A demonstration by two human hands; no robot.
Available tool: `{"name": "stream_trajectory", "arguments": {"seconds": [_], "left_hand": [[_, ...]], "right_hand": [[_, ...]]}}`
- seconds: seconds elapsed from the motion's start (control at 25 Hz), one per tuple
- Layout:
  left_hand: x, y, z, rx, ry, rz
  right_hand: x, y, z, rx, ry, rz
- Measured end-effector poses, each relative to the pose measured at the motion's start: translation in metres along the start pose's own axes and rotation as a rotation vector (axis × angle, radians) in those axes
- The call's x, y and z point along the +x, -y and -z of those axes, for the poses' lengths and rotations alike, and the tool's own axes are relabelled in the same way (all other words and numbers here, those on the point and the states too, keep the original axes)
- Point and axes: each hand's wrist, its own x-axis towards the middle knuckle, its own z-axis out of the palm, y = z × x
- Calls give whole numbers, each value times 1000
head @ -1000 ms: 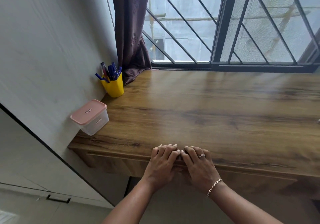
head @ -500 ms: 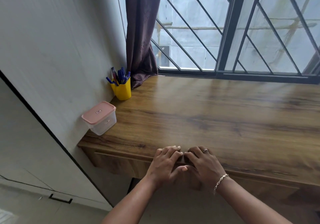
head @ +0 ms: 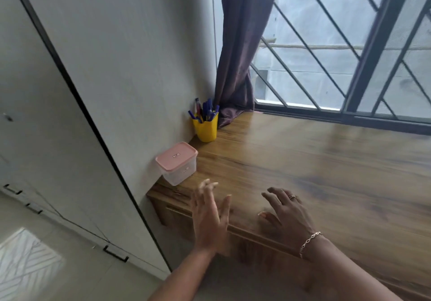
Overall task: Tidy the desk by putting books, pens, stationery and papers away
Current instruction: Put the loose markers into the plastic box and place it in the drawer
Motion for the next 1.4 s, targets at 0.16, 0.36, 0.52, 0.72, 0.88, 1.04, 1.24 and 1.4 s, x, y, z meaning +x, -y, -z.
{"name": "stream_trajectory", "arguments": {"seconds": [0.16, 0.36, 0.52, 0.72, 0.88, 1.04, 1.24, 1.4], "left_hand": [[22, 30, 13, 26, -155, 221], [50, 76, 24, -29, -124, 304], [65, 101, 25, -117, -41, 341], [70, 111, 19, -226, 1, 406], [76, 115, 18, -226, 54, 420], [86, 114, 14, -311, 62, 406], [98, 97, 6, -508, 163, 394], [103, 76, -1, -636, 292, 340]], "right_hand": [[44, 18, -14, 26, 35, 8], [102, 45, -28, 98, 85, 11], [148, 72, -34, 335, 181, -111], [189, 101, -48, 752, 321, -308], [199, 115, -56, 842, 297, -387], [199, 115, -55, 878, 227, -437], [193, 98, -31, 836, 251, -443], [179, 72, 7, 390, 379, -129]]}}
